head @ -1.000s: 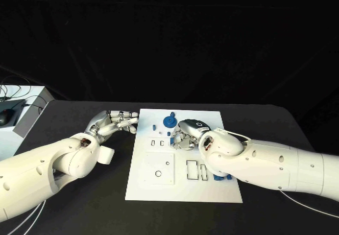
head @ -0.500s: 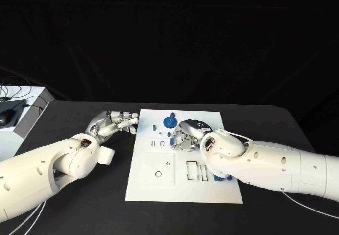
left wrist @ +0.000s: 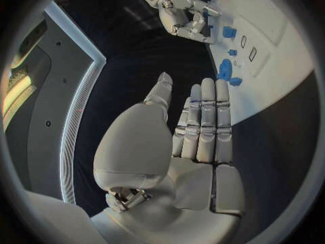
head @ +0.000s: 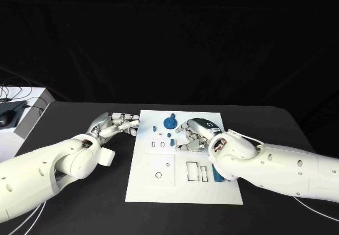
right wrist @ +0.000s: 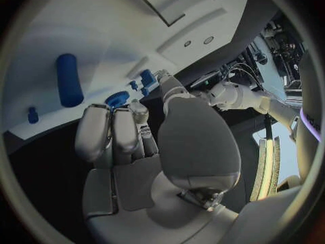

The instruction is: Assemble the parts on the task board

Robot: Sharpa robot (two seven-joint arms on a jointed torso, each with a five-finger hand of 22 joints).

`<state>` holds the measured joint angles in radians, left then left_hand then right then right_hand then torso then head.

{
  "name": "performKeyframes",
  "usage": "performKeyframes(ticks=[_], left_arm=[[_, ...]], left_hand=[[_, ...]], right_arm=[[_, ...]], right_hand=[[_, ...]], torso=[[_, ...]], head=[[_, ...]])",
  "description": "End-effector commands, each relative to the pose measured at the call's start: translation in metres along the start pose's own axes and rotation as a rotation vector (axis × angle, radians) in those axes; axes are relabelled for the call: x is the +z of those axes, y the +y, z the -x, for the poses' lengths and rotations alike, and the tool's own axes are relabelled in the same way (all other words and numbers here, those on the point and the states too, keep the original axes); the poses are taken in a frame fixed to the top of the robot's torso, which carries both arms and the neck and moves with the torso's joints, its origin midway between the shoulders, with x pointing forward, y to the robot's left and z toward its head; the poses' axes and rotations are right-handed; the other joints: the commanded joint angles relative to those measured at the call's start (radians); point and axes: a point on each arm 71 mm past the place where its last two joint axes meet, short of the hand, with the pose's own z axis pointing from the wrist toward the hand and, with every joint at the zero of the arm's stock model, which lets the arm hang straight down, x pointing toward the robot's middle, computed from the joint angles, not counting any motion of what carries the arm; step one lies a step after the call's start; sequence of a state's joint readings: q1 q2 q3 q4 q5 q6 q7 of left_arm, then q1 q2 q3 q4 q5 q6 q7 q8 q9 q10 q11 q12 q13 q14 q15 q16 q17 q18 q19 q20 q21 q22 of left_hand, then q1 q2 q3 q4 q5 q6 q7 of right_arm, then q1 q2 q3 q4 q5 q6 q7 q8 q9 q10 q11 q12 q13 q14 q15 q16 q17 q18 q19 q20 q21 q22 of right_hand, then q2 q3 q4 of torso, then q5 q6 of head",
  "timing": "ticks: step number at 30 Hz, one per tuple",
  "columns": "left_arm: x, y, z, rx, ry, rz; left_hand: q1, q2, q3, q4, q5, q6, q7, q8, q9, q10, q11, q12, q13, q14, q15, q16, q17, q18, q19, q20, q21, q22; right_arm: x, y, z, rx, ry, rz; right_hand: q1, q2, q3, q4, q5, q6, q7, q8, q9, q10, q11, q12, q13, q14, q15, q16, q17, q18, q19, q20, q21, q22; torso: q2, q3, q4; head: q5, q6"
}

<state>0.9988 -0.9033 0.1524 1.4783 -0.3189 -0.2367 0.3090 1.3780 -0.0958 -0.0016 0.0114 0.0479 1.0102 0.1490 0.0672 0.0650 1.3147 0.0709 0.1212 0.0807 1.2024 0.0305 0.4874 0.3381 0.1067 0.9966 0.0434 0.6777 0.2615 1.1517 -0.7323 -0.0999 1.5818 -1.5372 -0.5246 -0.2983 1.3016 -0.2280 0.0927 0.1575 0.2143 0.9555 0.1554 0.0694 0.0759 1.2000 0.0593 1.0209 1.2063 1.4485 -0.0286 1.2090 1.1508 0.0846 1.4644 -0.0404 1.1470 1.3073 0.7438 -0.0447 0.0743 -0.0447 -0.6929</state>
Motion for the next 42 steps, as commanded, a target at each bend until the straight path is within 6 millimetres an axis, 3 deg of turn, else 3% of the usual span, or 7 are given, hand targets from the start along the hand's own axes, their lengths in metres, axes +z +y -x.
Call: performKeyframes(ticks=[1,9,11,24,29,33,42], left_arm=[[0.001,0.002,-0.003,0.049,0.015,0.032],[0.005,0.002,-0.008,0.142,0.059,0.140],[0.007,0.001,-0.010,0.178,0.084,0.175],[0.045,-0.016,-0.032,0.483,0.180,0.512],[0.062,-0.024,-0.046,0.584,0.224,0.566],[0.073,-0.032,-0.054,0.647,0.253,0.599],[0.087,-0.036,-0.063,0.734,0.305,0.670]], left_hand=[[-0.037,-0.012,-0.006,0.025,0.003,0.015,-0.006,0.003,0.002,0.040,-0.015,0.032,0.015,0.033,-0.016,0.042,0.025,-0.009,0.027,-0.013,0.023,0.013],[-0.077,-0.044,0.006,0.071,0.007,0.064,-0.026,0.019,0.004,0.087,-0.060,0.284,0.206,0.075,-0.073,0.398,0.267,-0.007,0.097,-0.083,0.251,0.155],[-0.082,-0.030,0.005,0.076,0.001,0.075,-0.034,0.027,0.004,-0.009,-0.066,0.455,0.364,0.024,-0.078,0.523,0.360,-0.004,0.038,-0.101,0.382,0.251],[-0.184,0.040,-0.011,0.167,0.003,0.101,-0.062,0.073,0.041,0.060,-0.099,0.637,0.538,0.197,-0.114,0.676,0.515,0.014,0.188,-0.127,0.594,0.528],[-0.211,-0.037,0.123,0.209,0.003,0.100,-0.067,0.084,0.065,0.052,-0.100,0.646,0.600,0.197,-0.116,0.700,0.559,0.015,0.200,-0.127,0.612,0.571],[-0.237,-0.074,0.224,0.229,0.004,0.120,-0.077,0.108,0.102,0.054,-0.106,0.639,0.615,0.198,-0.118,0.703,0.570,0.014,0.201,-0.128,0.615,0.583],[-0.358,-0.111,0.389,0.206,0.001,-0.003,-0.105,0.330,0.456,0.073,-0.129,0.617,0.602,0.201,-0.133,0.716,0.610,0.011,0.201,-0.134,0.616,0.609]], right_arm=[[-0.005,0.000,0.012,0.067,-0.083,0.047],[-0.013,-0.020,0.041,0.228,-0.150,0.073],[-0.014,-0.027,0.048,0.278,-0.157,0.069],[-0.019,-0.064,0.078,0.476,-0.197,-0.004],[-0.019,-0.071,0.082,0.498,-0.209,-0.026],[-0.018,-0.077,0.085,0.525,-0.225,-0.047],[-0.016,-0.091,0.089,0.622,-0.266,-0.098]], right_hand=[[-0.001,-0.003,0.000,0.005,-0.005,-0.011,0.014,-0.007,0.003,-0.004,-0.004,0.008,-0.002,0.002,0.006,0.002,0.002,0.007,0.051,0.006,-0.001,0.162],[-0.032,0.076,-0.002,-0.073,0.027,0.058,-0.008,0.000,0.015,-0.003,-0.020,0.007,-0.011,0.001,-0.006,-0.020,-0.020,0.008,0.045,-0.004,-0.030,0.155],[-0.036,0.100,-0.003,-0.089,0.039,0.077,-0.014,0.007,0.019,-0.004,-0.024,0.005,-0.012,0.000,-0.010,-0.028,-0.028,0.008,0.043,-0.007,-0.041,0.152],[-0.066,0.182,-0.050,-0.176,0.069,0.068,-0.013,0.014,0.019,-0.071,-0.027,-0.094,-0.109,-0.011,-0.017,-0.195,-0.149,0.029,0.026,-0.017,-0.330,0.091],[-0.067,0.183,-0.059,-0.180,0.084,0.060,-0.011,0.012,0.019,-0.102,-0.029,-0.162,-0.174,-0.021,-0.017,-0.276,-0.202,0.039,0.013,-0.015,-0.464,0.065],[-0.070,0.179,-0.084,-0.186,0.161,0.048,-0.008,0.014,0.019,-0.124,-0.025,-0.243,-0.256,-0.058,-0.013,-0.418,-0.289,0.067,-0.051,-0.007,-0.866,-0.070],[-0.043,0.209,-0.142,-0.210,0.185,0.000,0.011,0.043,0.021,-0.162,0.005,-0.447,-0.559,-0.169,0.028,-0.665,-0.449,0.018,-0.140,0.028,-1.085,-0.332]], torso=[[-0.002,0.0023,-0.0031],[-0.014,0.0133,-0.0120],[-0.018,0.0170,-0.0148],[-0.047,0.0411,-0.0292],[-0.053,0.0448,-0.0335],[-0.056,0.0491,-0.0372],[-0.061,0.0553,-0.0403]], head=[[0.003,0.006],[0.009,0.010],[0.013,0.012],[0.021,0.007],[0.026,-0.004],[0.033,-0.011],[0.035,-0.027]])
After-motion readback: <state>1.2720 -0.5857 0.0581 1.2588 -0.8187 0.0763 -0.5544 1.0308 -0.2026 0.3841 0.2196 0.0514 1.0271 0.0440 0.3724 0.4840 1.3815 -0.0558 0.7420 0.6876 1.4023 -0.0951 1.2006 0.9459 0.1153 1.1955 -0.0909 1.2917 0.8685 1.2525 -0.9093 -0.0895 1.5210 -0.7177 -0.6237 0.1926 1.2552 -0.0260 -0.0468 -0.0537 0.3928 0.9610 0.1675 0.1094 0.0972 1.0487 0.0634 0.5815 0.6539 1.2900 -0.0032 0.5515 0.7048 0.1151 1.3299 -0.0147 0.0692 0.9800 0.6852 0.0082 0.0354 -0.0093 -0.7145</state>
